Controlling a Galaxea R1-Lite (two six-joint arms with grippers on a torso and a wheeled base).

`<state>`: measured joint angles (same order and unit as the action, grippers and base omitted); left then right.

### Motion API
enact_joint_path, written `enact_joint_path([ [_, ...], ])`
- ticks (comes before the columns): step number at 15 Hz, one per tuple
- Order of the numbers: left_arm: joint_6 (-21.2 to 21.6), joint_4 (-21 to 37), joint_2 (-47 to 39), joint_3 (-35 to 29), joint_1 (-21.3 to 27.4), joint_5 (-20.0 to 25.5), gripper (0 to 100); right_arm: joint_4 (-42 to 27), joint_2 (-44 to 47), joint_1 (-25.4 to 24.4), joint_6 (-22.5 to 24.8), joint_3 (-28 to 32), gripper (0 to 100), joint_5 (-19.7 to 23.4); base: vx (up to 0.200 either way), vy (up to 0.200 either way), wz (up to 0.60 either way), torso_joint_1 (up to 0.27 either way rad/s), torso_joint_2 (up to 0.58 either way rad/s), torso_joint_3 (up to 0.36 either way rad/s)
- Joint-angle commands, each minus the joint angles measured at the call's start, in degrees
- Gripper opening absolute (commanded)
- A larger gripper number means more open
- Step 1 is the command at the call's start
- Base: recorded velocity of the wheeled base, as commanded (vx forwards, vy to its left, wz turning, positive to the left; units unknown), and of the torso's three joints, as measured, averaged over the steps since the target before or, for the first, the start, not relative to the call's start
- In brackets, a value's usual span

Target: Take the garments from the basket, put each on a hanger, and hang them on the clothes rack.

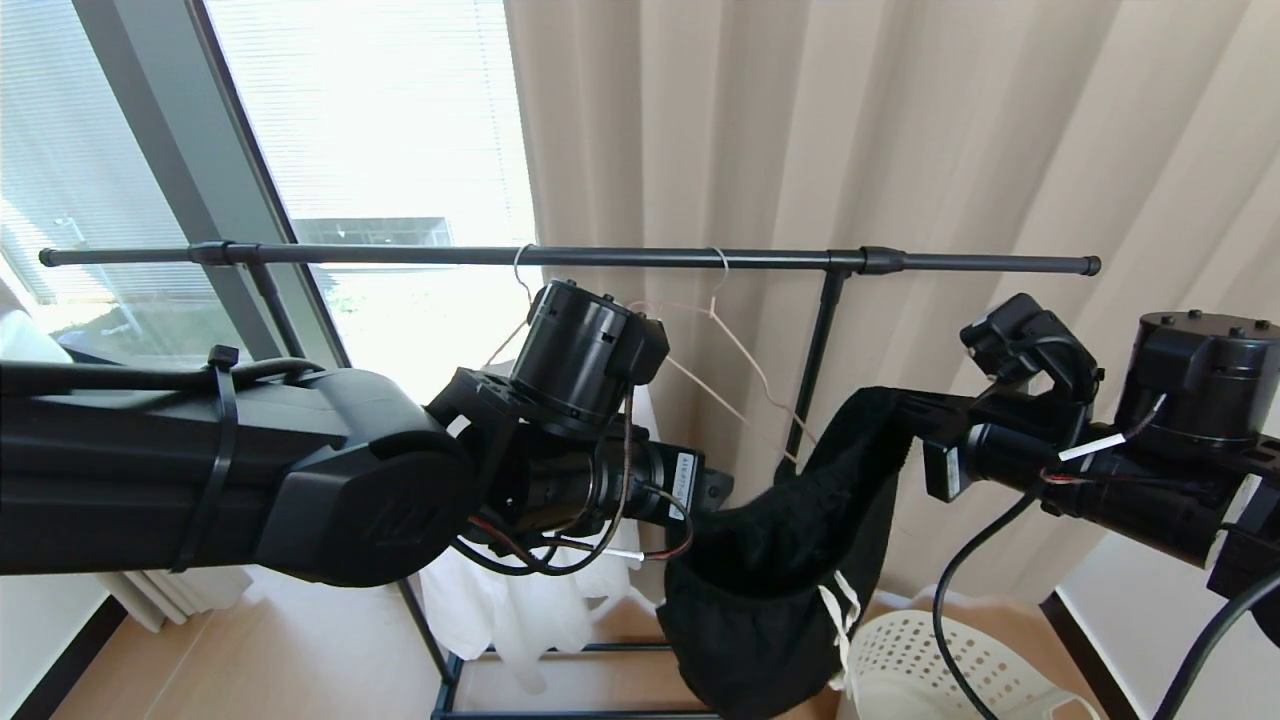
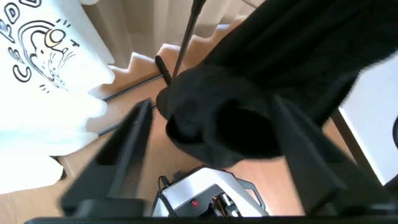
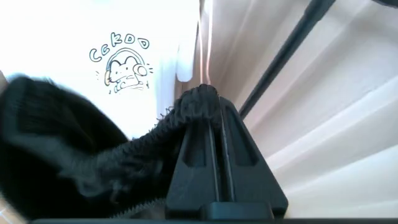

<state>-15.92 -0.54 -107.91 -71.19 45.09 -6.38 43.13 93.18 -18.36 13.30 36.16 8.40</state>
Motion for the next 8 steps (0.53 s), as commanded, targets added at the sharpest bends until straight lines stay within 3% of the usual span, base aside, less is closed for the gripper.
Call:
enact_joint_path([
  [1,-0.2,0.1,0.3,0.2,0.2,0.0,100,-0.2,-2.3,1.2,1.7,-0.6,0,-0.3,0.000,0.000,0.00,0.000,0.00,0.000],
  [5,-0.3,-0.1,0.2,0.2,0.2,0.0,100,-9.7,-8.4,2.5,5.8,-0.1,0,-0.4,0.000,0.000,0.00,0.000,0.00,0.000],
  [8,-0.5,-0.3,0.2,-0.1,0.1,-0.1,100,-9.9,-8.5,6.1,10.0,-0.1,0,-0.5,0.000,0.000,0.00,0.000,0.00,0.000],
])
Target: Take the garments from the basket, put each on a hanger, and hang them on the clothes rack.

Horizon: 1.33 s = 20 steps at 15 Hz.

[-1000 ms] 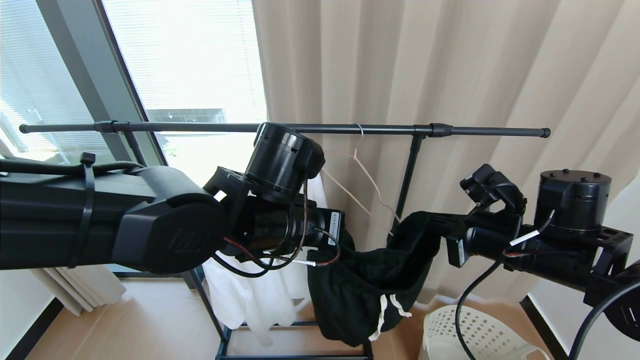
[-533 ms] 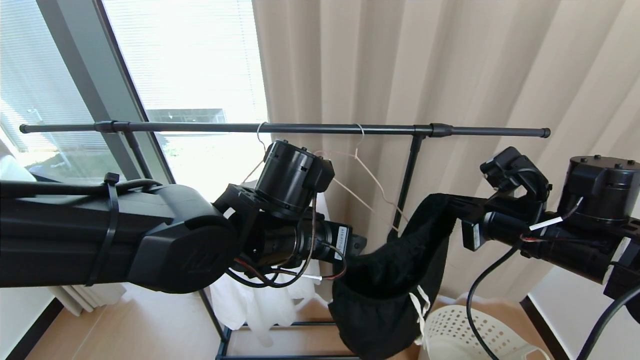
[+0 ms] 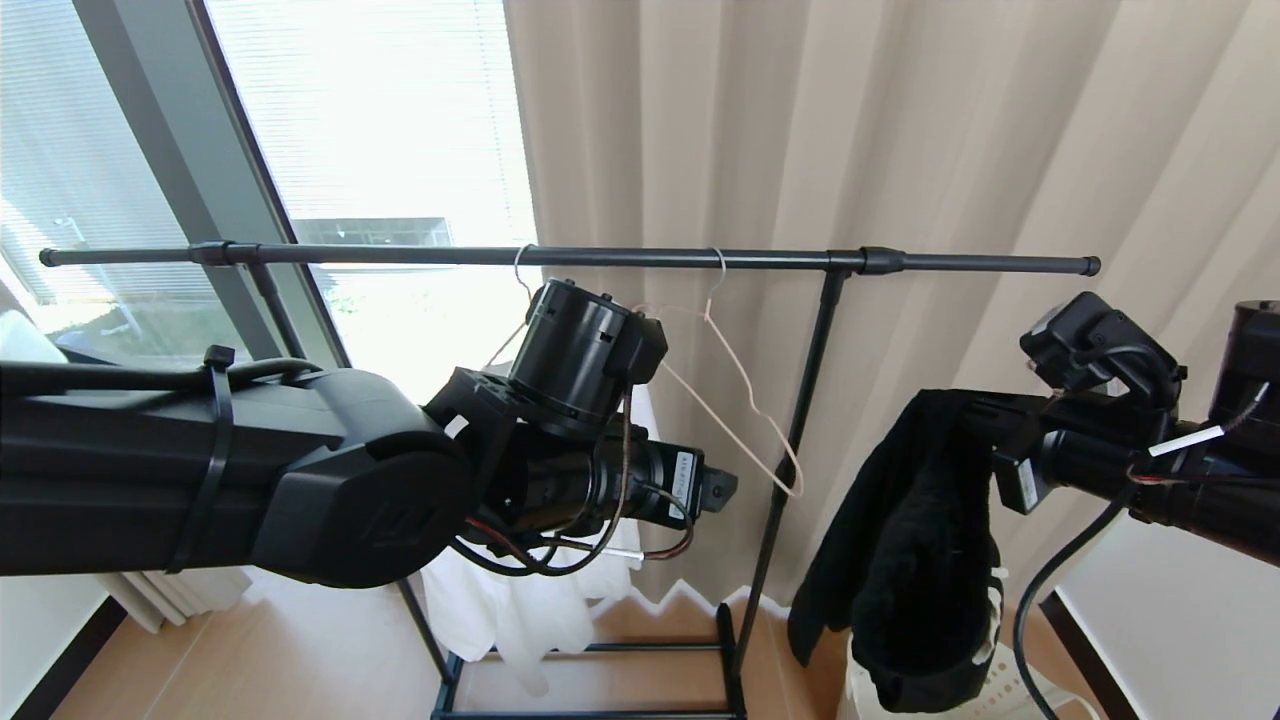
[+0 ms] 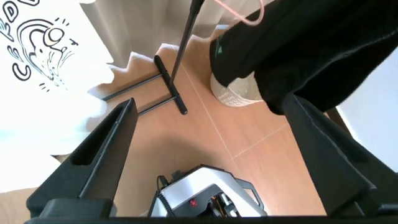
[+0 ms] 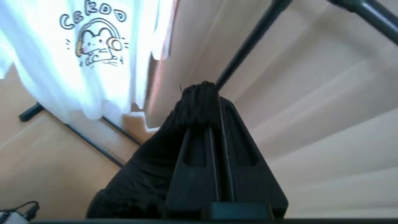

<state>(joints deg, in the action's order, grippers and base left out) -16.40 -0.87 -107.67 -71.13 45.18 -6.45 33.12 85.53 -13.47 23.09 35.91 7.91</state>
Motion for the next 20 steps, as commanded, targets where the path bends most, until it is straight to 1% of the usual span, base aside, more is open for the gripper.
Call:
enact_joint_path([
  [1,0.0,-0.7,-0.1,-0.2,-0.3,-0.1,100,0.5,0.0,1.3,0.2,0.8,0,-0.9,0.000,0.000,0.00,0.000,0.00,0.000],
  [3,-0.1,-1.6,-0.2,-0.3,-0.5,-0.2,100,0.5,1.4,1.3,0.0,2.1,0,-2.6,0.000,0.000,0.00,0.000,0.00,0.000],
  [4,-0.2,-1.7,-0.4,-0.4,-0.7,-0.3,100,0.6,2.2,1.3,-0.2,2.4,0,-2.6,0.000,0.000,0.00,0.000,0.00,0.000],
  [6,-0.5,-1.7,-1.8,-1.4,-1.4,-0.7,100,1.4,6.0,0.8,-3.2,3.5,0,-3.0,0.000,0.000,0.00,0.000,0.00,0.000],
  [8,-1.2,-1.7,-2.8,-2.5,-2.6,-0.7,100,5.9,8.8,0.7,-5.1,3.8,0,-4.1,0.000,0.000,0.00,0.000,0.00,0.000],
  [10,-2.2,-1.6,-3.4,-3.5,-3.3,-0.7,100,9.9,10.7,0.8,-5.7,3.1,0,-5.4,0.000,0.000,0.00,0.000,0.00,0.000],
  [14,-2.5,-1.7,-3.9,-3.8,-3.3,-0.7,100,6.9,7.3,2.2,-5.3,2.8,0,-5.2,0.000,0.000,0.00,0.000,0.00,0.000],
  [15,-2.5,-1.6,-4.1,-4.7,-3.3,-0.7,100,5.0,5.7,2.7,-4.3,2.8,0,-4.8,0.000,0.000,0.00,0.000,0.00,0.000],
  [17,-2.6,-1.2,-6.2,-8.1,-3.2,-0.7,100,4.0,4.3,3.2,-2.0,2.1,0,-4.7,0.000,0.000,0.00,0.000,0.00,0.000],
  [18,-2.6,-0.6,-7.8,-10.7,-3.2,-0.7,100,3.4,3.8,4.2,-0.1,1.6,0,-4.7,0.000,0.000,0.00,0.000,0.00,0.000],
  [19,-2.6,1.0,-10.3,-14.5,-3.2,-0.8,100,3.2,3.8,4.9,2.0,1.4,0,-4.7,0.000,0.000,0.00,0.000,0.00,0.000],
  [20,-2.6,4.9,-14.8,-20.7,-3.2,-2.5,100,3.8,4.1,5.3,2.5,1.7,0,-4.9,0.000,0.000,0.00,0.000,0.00,0.000],
])
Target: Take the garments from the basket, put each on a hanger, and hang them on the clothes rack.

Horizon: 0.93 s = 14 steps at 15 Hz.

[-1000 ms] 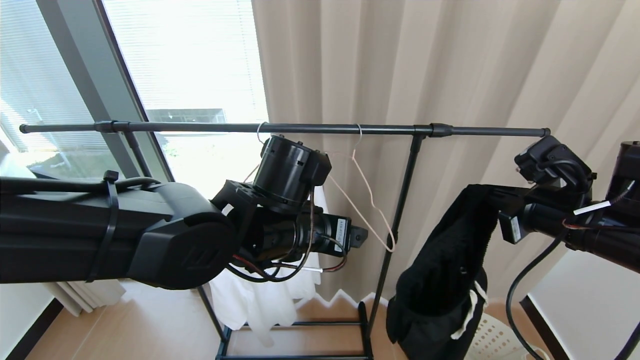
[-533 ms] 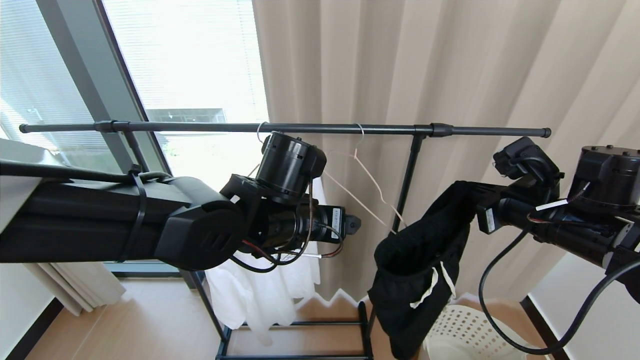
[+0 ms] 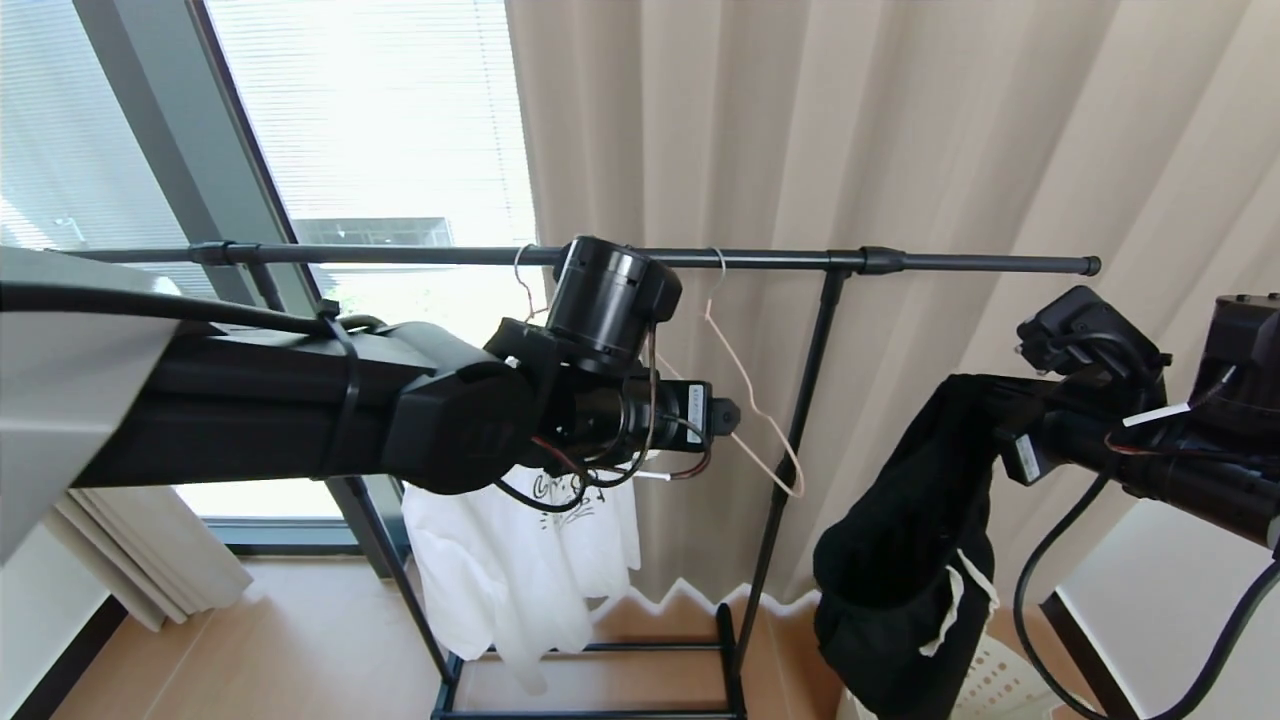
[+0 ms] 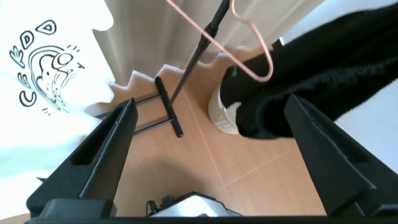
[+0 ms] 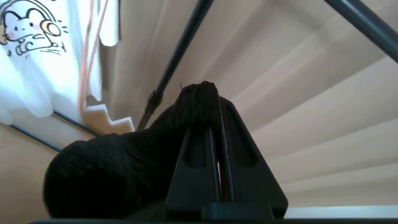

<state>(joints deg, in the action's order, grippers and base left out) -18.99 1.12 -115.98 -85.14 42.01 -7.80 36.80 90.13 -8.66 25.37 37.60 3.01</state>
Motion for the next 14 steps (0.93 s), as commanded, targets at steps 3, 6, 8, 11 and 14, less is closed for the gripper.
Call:
enact_joint_path([
  [3,0.2,6.4,-13.7,-17.5,-0.2,-4.3,100,0.3,0.1,0.5,0.0,0.8,0,-0.1,0.000,0.000,0.00,0.000,0.00,0.000],
  [6,0.3,11.1,-16.5,-25.9,-1.2,-4.4,100,0.3,0.6,0.2,-0.1,1.2,0,-0.1,0.000,0.000,0.00,0.000,0.00,0.000],
  [8,0.5,11.5,-18.2,-28.3,-1.9,-4.3,100,0.5,1.7,-0.2,-0.3,1.3,0,-0.3,0.000,0.000,0.00,0.000,0.00,0.000],
  [11,0.4,11.5,-18.7,-28.9,-2.2,-3.6,100,5.6,4.0,0.0,-1.6,2.3,0,-3.5,0.000,0.000,0.00,0.000,0.00,0.000],
  [14,0.4,11.6,-15.9,-25.5,-2.1,-4.1,100,6.4,4.4,0.4,-1.8,3.0,0,-4.6,0.000,0.000,0.00,0.000,0.00,0.000],
])
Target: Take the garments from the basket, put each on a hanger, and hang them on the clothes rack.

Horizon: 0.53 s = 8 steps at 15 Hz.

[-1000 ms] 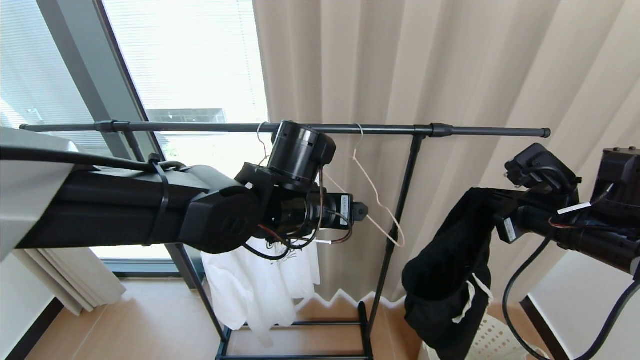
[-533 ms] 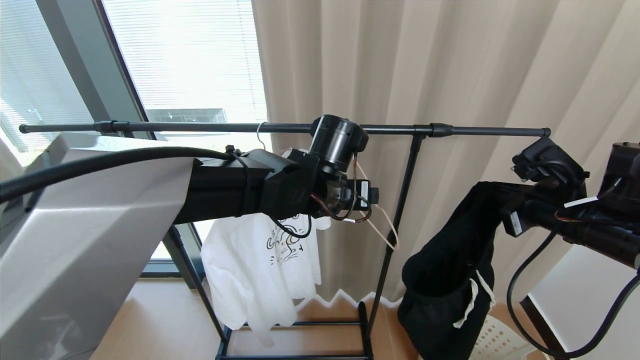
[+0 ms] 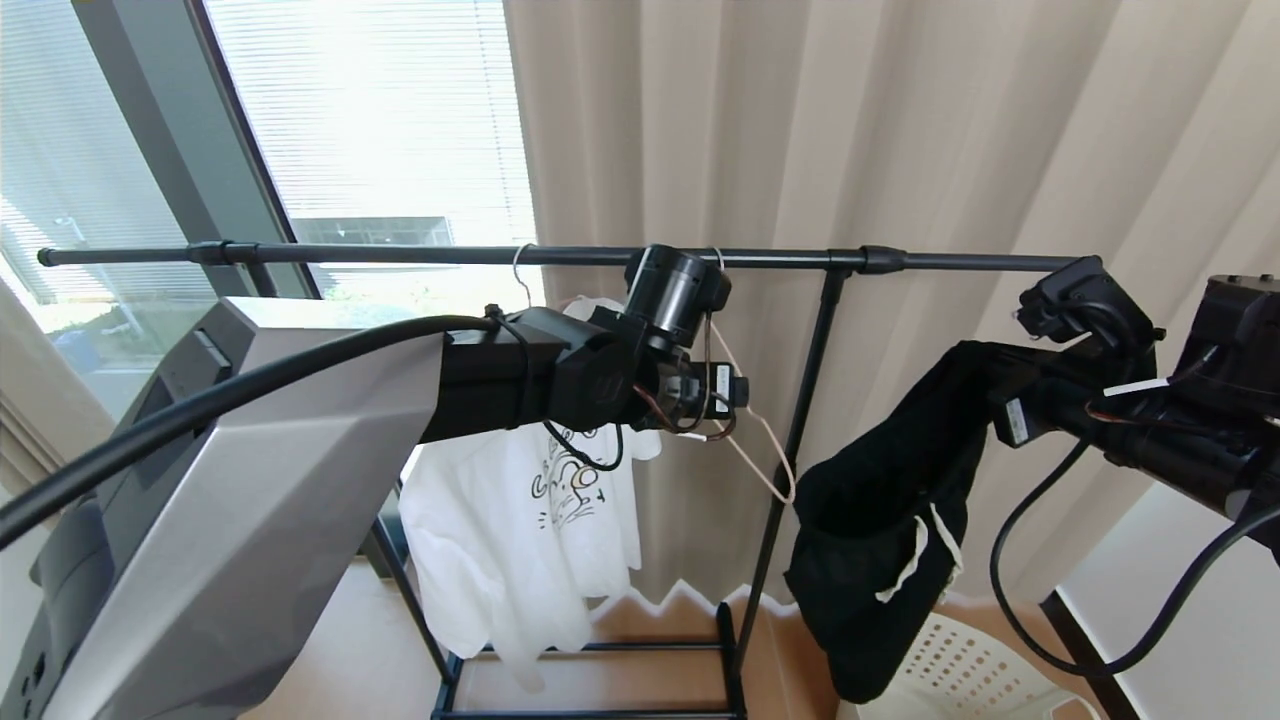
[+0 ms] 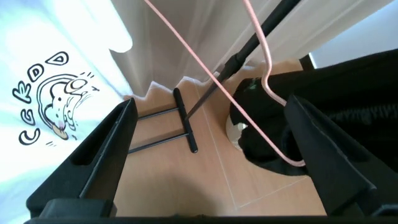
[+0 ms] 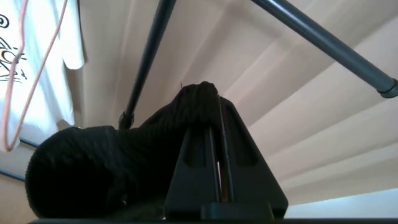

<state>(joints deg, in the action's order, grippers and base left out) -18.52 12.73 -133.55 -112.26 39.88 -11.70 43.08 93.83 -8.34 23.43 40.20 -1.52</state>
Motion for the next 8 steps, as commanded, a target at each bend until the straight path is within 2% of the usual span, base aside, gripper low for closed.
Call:
enact_joint_path([
  [1,0.1,-0.1,2.6,3.0,0.0,-0.2,100,0.1,1.2,0.1,0.0,1.0,0,-0.2,0.000,0.000,0.00,0.000,0.00,0.000],
  [2,0.1,-0.1,3.3,4.2,0.0,-0.3,100,0.3,2.4,-0.4,-0.7,2.3,0,-1.3,0.000,0.000,0.00,0.000,0.00,0.000],
  [5,-0.6,-0.1,3.6,6.1,0.0,-2.5,100,3.4,6.1,-6.4,-10.7,5.1,0,-4.5,0.000,0.000,0.00,0.000,0.00,0.000],
  [8,-0.6,-0.3,3.6,7.2,0.0,-3.0,100,7.4,7.4,-12.3,-11.6,3.5,0,-7.2,0.000,0.000,0.00,0.000,0.00,0.000],
])
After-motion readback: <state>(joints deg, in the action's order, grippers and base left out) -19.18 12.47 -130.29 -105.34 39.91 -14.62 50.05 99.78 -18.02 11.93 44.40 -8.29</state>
